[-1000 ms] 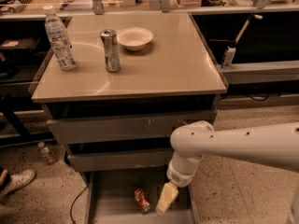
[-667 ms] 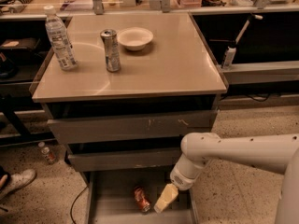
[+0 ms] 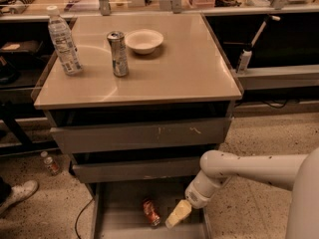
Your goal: Pick coke can from bottom drawer and place on counter
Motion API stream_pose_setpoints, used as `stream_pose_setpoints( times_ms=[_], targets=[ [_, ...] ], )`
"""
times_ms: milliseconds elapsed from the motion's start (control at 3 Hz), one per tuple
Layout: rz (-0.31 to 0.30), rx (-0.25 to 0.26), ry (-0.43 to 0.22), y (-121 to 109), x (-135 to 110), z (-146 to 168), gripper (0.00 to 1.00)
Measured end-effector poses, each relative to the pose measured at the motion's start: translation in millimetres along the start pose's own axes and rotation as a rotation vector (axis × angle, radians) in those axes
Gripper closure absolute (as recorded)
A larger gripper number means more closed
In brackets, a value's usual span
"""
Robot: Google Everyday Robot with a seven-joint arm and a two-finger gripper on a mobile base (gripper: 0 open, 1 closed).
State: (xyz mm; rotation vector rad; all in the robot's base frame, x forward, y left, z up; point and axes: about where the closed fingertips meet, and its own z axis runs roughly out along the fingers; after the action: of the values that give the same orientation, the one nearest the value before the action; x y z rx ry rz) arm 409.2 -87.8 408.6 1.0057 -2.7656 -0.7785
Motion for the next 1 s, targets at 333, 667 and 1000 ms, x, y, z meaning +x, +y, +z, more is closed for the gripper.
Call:
stream_pose_setpoints(
  times_ms=[333, 667, 1000],
  targets=[
    [0.009, -0.023, -0.014, -1, -1, 11, 0.0],
    [0.065, -0.051, -0.09, -8, -7, 44, 0.0],
    [0.099, -0.06, -0.174, -22, -22, 77, 0.0]
  ],
)
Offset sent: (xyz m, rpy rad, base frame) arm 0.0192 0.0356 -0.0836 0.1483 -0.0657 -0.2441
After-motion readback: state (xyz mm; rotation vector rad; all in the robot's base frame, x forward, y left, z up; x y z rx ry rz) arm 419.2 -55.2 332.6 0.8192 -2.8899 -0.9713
